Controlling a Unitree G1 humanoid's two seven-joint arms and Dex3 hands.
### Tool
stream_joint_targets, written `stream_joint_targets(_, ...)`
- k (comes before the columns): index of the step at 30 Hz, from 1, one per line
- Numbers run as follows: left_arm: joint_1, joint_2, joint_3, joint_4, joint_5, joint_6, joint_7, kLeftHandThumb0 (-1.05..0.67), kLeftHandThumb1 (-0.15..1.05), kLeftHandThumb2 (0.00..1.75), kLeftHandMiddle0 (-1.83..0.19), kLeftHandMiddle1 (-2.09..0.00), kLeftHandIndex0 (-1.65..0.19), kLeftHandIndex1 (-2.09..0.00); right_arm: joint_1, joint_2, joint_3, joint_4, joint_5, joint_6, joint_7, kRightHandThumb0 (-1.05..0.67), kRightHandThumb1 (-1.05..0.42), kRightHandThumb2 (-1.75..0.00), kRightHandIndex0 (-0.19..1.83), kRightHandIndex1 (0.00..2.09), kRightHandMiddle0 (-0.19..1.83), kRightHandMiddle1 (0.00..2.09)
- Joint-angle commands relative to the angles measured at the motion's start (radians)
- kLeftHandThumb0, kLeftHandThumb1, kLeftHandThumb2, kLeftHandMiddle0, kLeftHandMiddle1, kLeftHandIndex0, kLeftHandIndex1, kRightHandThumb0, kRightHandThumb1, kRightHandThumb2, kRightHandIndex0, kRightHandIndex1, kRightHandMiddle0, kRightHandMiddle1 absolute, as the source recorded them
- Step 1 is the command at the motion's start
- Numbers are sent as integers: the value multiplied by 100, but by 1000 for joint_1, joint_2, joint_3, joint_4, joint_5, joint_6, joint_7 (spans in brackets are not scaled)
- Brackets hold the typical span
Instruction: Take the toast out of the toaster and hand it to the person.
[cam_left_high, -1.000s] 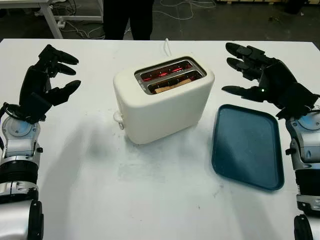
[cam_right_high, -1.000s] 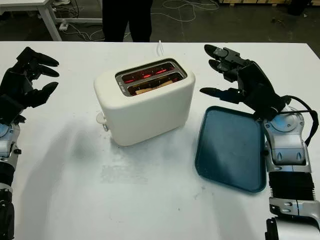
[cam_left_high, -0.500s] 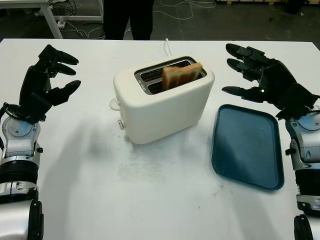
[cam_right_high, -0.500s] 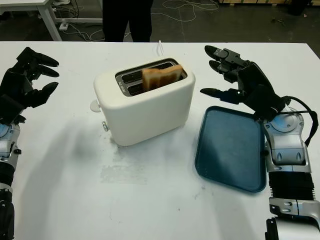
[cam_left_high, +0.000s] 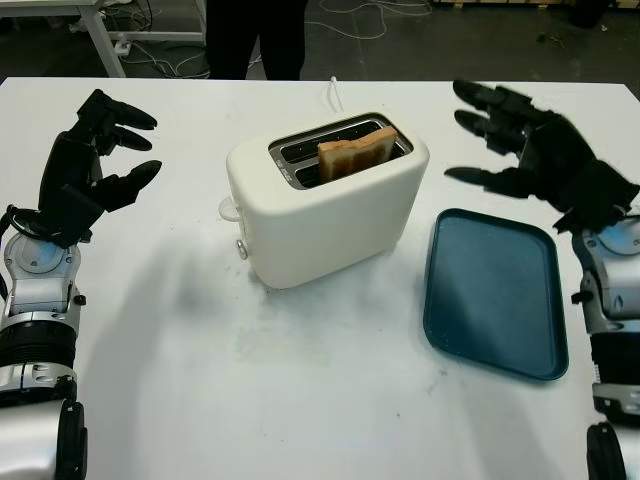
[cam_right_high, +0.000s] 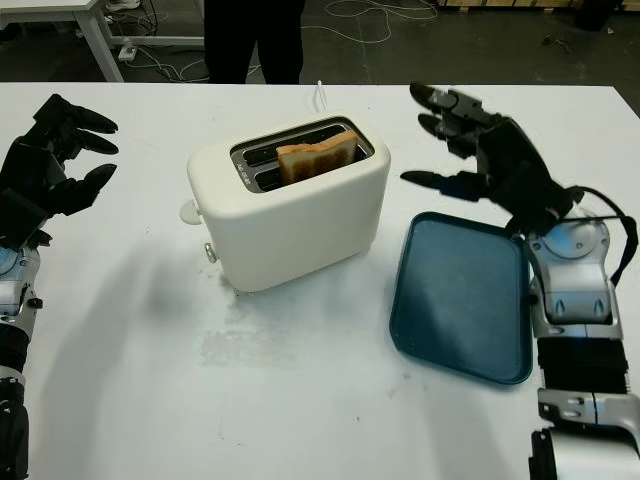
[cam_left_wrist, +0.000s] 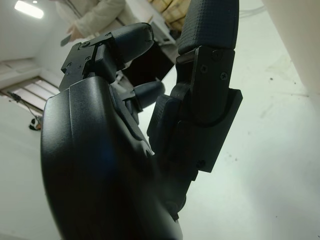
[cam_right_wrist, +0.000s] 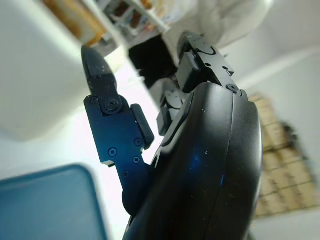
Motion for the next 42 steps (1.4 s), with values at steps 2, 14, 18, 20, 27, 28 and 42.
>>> stream_joint_targets(2,-9,2,0,1,-1,-11,-6,-105,92,26,-5,-158,-10,-144,-135,-33,26,25,-32,-20,3,-17,-62,-1,74,20,70,16)
stream_joint_targets(14,-12,-1,4,1,-5,-8,-6,-105,92,25,-6,-157,-11,-144,-465,-31,218,287,-205,-235,68,4,-45,0,119,24,110,17)
stream_joint_targets(18,-13,-2,3,-1,-5,2,-6,-105,92,24,-4,-158,-11,-143,-513,-19,311,344,-293,-269,98,-32,-50,-1,124,14,114,9)
stream_joint_targets(20,-13,-2,3,-2,-4,4,-4,-105,92,24,-4,-158,-12,-143,-520,-13,345,366,-332,-303,89,-42,-51,-1,125,12,115,7)
stream_joint_targets(27,-7,-2,4,-10,-3,6,0,-105,92,24,-3,-160,-11,-144,-539,20,401,450,-396,-405,79,-47,-55,-1,134,14,116,4)
stream_joint_targets(28,-6,0,4,-12,1,5,3,-105,92,24,-3,-160,-11,-144,-541,23,407,450,-399,-400,89,-46,-56,-1,132,14,115,3)
stream_joint_targets(42,-1,-1,3,-8,0,1,4,-105,92,25,-3,-160,-10,-145,-531,40,425,441,-416,-405,96,-43,-58,0,93,97,111,0)
